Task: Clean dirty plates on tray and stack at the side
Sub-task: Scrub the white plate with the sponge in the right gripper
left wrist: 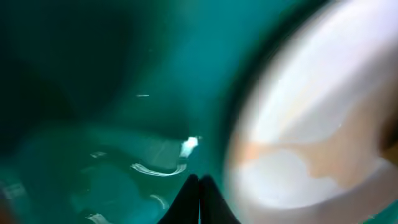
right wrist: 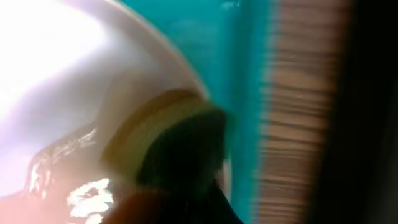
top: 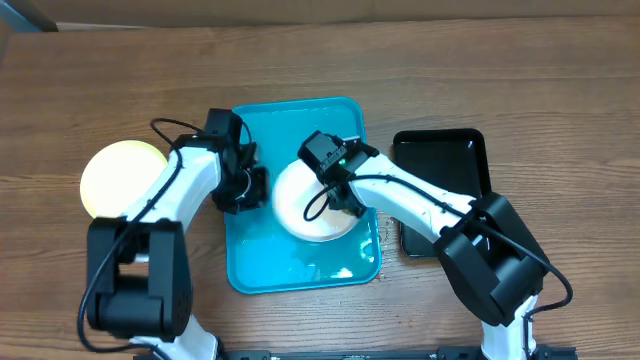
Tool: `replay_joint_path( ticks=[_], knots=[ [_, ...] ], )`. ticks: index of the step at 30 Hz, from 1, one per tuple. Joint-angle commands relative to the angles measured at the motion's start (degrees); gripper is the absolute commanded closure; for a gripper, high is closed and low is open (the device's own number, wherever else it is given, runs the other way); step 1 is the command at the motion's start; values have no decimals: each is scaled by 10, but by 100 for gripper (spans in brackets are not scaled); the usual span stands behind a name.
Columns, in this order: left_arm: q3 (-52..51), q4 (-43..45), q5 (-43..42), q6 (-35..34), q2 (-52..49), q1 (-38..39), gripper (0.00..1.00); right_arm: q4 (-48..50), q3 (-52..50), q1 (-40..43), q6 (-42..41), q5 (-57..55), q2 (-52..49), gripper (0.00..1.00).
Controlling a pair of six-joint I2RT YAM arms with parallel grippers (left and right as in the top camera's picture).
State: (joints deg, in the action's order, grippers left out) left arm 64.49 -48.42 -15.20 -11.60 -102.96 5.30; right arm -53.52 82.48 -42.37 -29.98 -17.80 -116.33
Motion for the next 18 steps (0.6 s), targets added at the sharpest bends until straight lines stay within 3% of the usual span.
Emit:
replay_joint_path(
  ticks=[1, 11, 18],
  knots=[
    [-6, -7, 81, 13, 34, -24, 96, -30, 39, 30, 2, -98, -5, 96],
    [-6, -10, 71, 14, 37, -23, 96, -56, 70, 35, 4, -63, 33, 96],
    [-6, -4, 38, 28, 37, -23, 96, -44, 70, 35, 49, -12, 87, 96]
  ],
)
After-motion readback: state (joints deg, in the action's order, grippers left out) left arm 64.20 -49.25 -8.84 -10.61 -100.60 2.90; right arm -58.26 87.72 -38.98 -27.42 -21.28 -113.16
